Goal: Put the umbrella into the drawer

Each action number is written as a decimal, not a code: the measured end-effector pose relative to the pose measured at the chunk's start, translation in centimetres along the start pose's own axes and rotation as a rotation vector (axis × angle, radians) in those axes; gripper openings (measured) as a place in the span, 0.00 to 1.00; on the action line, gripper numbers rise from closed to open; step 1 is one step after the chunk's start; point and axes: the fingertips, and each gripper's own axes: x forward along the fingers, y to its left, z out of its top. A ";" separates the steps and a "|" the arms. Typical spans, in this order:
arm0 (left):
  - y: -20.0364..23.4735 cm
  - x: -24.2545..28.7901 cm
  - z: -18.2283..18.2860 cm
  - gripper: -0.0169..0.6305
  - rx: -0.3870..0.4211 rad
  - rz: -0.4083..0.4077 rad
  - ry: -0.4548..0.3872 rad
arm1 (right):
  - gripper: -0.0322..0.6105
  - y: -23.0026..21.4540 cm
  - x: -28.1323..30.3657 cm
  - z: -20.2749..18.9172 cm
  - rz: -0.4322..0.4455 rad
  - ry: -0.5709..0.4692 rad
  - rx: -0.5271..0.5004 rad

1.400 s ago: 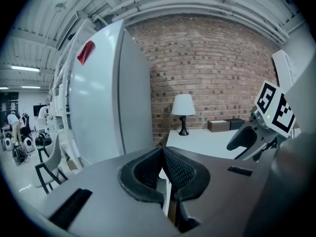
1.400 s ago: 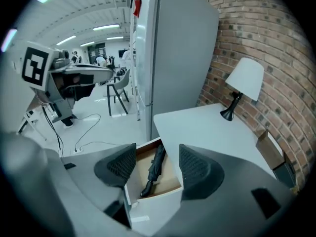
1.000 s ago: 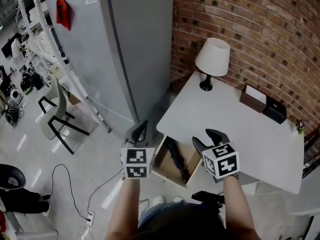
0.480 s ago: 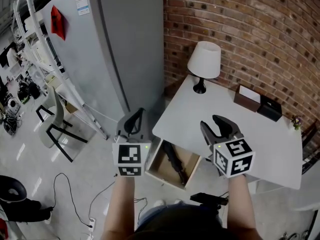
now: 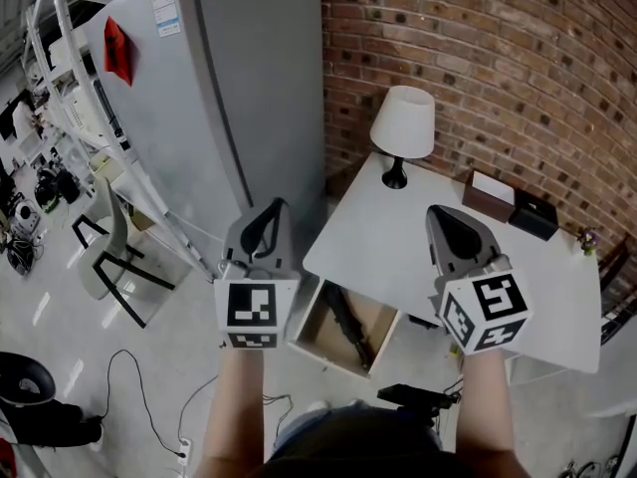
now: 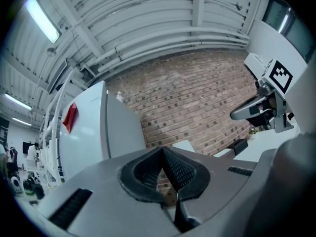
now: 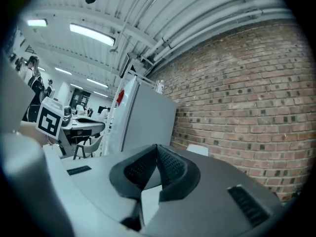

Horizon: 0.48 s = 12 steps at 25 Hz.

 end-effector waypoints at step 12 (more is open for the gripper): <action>1.5 -1.2 2.8 0.03 0.050 0.031 -0.066 | 0.05 -1.1 -2.3 3.2 -0.072 -0.087 -0.084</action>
